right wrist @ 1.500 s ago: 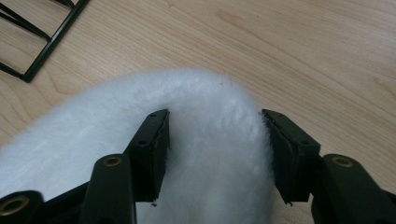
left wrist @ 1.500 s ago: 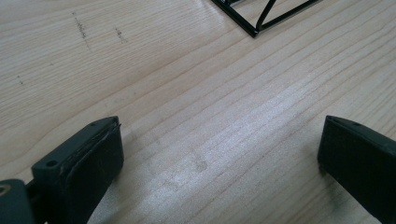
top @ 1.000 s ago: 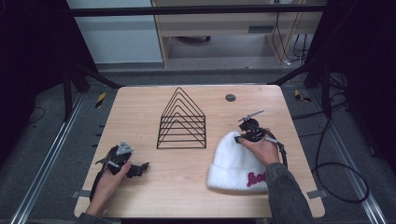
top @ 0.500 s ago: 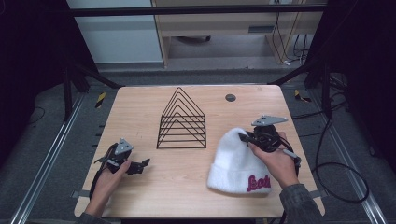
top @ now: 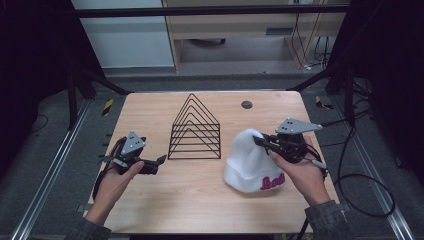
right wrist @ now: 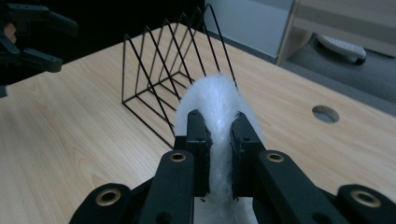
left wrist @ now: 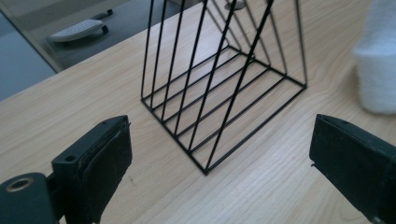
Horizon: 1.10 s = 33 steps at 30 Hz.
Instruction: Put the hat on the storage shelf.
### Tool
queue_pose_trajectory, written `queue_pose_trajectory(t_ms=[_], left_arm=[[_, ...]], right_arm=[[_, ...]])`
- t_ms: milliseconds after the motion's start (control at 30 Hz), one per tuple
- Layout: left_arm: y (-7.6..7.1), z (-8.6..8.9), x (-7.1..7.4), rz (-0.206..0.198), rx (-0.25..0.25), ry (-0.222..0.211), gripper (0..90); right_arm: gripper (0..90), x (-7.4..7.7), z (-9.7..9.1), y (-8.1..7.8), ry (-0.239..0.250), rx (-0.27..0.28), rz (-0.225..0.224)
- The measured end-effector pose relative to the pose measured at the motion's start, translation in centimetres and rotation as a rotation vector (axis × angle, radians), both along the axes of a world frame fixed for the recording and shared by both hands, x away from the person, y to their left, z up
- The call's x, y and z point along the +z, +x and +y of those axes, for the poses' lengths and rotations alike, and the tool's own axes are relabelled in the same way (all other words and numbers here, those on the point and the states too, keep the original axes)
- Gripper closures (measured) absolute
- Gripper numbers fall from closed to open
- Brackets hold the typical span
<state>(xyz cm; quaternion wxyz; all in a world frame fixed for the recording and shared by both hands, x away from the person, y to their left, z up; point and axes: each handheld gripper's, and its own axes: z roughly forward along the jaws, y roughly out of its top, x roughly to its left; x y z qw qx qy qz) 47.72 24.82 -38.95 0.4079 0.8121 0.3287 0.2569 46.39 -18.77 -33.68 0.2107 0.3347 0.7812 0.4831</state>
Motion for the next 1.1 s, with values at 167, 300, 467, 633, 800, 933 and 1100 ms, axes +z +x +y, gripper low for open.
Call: queue_pose_trajectory(t_ms=[167,300,467,633,800,933,1100], left_arm=[[0.3,-0.1,1.4,-0.033,-0.006,0.041,5.4],[1.1,0.4,3.0,-0.022,0.0,-0.016,5.4],[1.8,0.7,4.4,-0.027,-0.009,-0.042,5.2],[2.2,0.6,5.4,-0.013,-0.026,-0.086,5.3],[2.8,-0.5,6.7,-0.01,-0.059,-0.084,5.3],[3.1,-1.4,6.9,-0.002,-0.083,-0.069,5.3],[3.3,-2.6,7.2,0.0,-0.109,-0.038,5.9]], right_arm=[[81.1,1.7,0.3,0.0,-0.01,0.023,-0.034],[81.2,3.3,0.5,0.5,-0.006,0.016,-0.053],[81.2,5.3,0.9,1.3,-0.022,0.012,-0.069],[81.2,7.0,1.3,1.8,-0.026,0.008,-0.09],[81.2,8.7,1.7,2.7,-0.011,-0.008,-0.114],[81.2,9.8,2.2,3.3,-0.012,-0.019,-0.134],[81.2,11.2,2.5,4.1,-0.006,-0.027,-0.159]])
